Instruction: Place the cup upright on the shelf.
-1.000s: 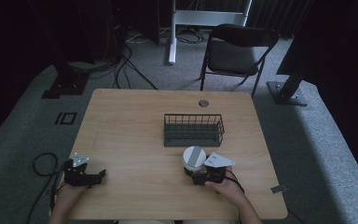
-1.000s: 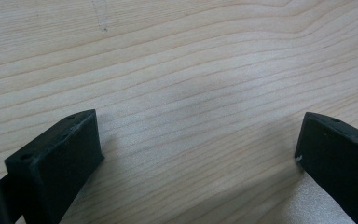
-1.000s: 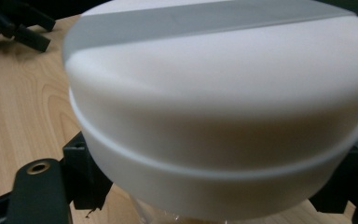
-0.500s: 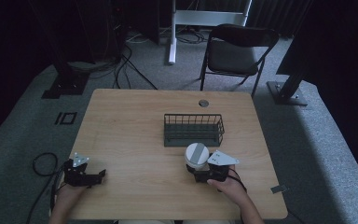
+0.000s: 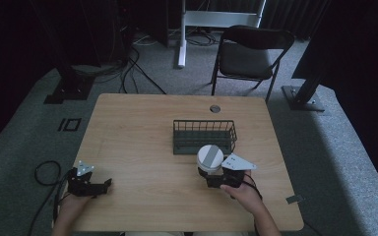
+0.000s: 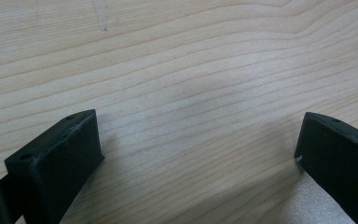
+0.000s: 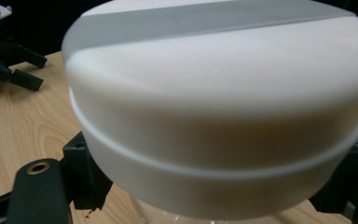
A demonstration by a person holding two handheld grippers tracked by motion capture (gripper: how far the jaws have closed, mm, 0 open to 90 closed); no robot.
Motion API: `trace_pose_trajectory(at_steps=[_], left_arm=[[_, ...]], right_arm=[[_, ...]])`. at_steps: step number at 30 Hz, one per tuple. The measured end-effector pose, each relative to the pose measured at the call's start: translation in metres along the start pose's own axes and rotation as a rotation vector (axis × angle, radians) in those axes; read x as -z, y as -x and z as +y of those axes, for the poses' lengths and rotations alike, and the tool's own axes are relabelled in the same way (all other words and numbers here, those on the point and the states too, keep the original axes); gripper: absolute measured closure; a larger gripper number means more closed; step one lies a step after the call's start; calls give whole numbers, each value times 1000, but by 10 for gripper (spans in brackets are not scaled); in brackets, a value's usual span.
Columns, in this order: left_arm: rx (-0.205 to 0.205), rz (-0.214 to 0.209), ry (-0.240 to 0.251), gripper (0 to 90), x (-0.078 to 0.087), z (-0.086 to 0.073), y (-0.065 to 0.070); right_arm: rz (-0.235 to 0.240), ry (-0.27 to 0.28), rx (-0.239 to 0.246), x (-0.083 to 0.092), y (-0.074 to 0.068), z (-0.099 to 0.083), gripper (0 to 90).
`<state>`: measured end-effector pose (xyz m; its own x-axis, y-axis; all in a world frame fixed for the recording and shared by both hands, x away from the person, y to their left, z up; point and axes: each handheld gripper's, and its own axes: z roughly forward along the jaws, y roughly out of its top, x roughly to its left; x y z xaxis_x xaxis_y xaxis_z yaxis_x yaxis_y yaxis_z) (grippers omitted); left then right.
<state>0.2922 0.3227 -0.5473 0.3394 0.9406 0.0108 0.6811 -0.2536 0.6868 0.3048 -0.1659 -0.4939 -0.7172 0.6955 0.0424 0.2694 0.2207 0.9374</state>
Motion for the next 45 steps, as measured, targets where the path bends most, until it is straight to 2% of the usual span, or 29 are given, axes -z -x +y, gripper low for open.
trace_pose_trajectory(at_steps=[8,17,18,19,23,27,34,36,42,45], left_arm=[[0,0,0,5,0,0,0],[0,0,0,5,0,0,0],[0,0,-1,5,0,0,0],[0,0,-1,5,0,0,0],[0,0,0,5,0,0,0],[1,0,0,5,0,0,0],[0,0,0,5,0,0,0],[-1,0,-1,6,0,0,0],[0,0,0,6,0,0,0],[0,0,0,6,0,0,0]], right_arm=[[-35,27,-12,2,2,17,183],[-100,53,-41,1,8,37,183],[-139,59,-47,0,10,44,183],[-139,59,-47,0,10,44,183],[-216,80,-70,-3,13,54,183],[-276,89,-68,-8,17,65,183],[-344,84,-95,-24,23,82,183],[-382,76,-107,-32,24,87,183],[-435,63,-156,-46,26,92,183],[-446,57,-157,-53,28,93,182]])
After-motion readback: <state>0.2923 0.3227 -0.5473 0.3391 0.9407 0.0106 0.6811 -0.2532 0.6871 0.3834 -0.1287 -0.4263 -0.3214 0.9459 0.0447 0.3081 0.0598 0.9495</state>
